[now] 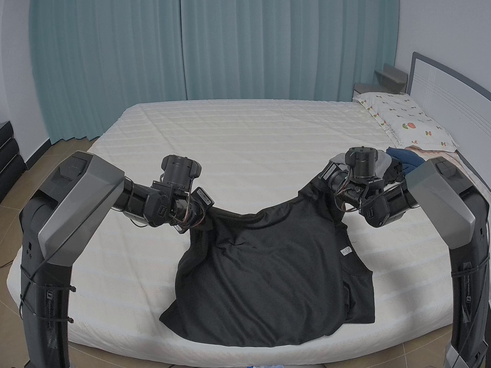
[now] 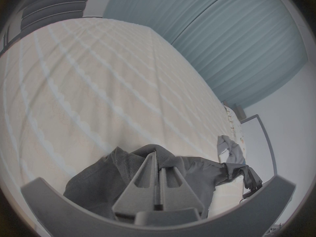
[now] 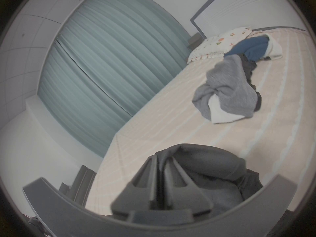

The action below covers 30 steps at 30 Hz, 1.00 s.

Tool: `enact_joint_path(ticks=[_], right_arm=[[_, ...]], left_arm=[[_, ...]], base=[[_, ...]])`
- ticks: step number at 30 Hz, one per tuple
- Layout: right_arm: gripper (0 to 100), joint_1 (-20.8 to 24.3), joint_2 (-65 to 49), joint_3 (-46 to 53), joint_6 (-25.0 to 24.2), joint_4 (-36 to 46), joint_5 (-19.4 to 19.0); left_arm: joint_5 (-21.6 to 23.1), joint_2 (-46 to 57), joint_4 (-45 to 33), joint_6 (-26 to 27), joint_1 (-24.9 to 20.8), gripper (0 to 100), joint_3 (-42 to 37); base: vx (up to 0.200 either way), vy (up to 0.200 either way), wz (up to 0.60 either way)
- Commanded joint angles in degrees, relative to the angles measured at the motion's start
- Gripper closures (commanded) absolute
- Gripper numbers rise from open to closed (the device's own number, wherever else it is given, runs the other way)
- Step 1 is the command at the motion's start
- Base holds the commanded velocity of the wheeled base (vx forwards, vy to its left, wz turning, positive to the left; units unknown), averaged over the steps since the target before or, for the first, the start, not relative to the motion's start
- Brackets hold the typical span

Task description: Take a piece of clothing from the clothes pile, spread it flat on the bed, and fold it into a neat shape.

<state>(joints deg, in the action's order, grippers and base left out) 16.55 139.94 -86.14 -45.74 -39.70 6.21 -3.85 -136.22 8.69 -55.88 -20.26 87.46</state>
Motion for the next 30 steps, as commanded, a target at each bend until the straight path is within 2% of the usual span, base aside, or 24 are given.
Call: enact_joint_path(ticks=[1, 2, 8, 11, 17, 24, 25, 30], right_arm=[[0, 0.1, 4.6, 0.1, 0.0, 0.0, 0.4], [0, 0.1, 5.0, 0.1, 0.0, 0.0, 0.4], [0, -1.0, 5.9, -0.3, -0.1, 0.0, 0.9], [0, -2.9, 5.5, -0.9, -0.1, 0.0, 3.0], [0, -6.4, 2.3, 0.4, -0.7, 0.0, 3.6], [0, -7.5, -1.2, 7.7, -1.1, -0.5, 2.1], [0, -7.8, -2.8, 12.1, -2.7, -2.5, 0.4], [0, -8.3, -3.7, 18.6, -4.2, -8.2, -1.9]], left_arm=[[0.1, -3.3, 0.1, -1.2, -0.2, 100, 0.1], [0.1, -3.4, 0.2, -1.7, -0.2, 0, 0.1], [-0.7, -3.4, 0.1, -3.4, -0.2, 0, 1.4], [-1.0, -3.3, 0.1, -4.6, 0.6, 0, 1.8], [-1.4, -2.9, 0.3, -5.7, 3.4, 0, 1.8], [-2.6, -3.4, 4.4, -5.7, 5.6, 0, 1.9], [-2.4, -3.8, 6.0, -5.8, 6.8, 0, 3.0], [-3.0, -7.1, 6.0, -6.2, 7.9, 0, 6.5]], base=[[0.0, 0.0, 0.0], [0.0, 0.0, 0.0], [0.0, 0.0, 0.0], [0.0, 0.0, 0.0], [0.0, 0.0, 0.0], [0.0, 0.0, 0.0], [0.0, 0.0, 0.0], [0.0, 0.0, 0.0]])
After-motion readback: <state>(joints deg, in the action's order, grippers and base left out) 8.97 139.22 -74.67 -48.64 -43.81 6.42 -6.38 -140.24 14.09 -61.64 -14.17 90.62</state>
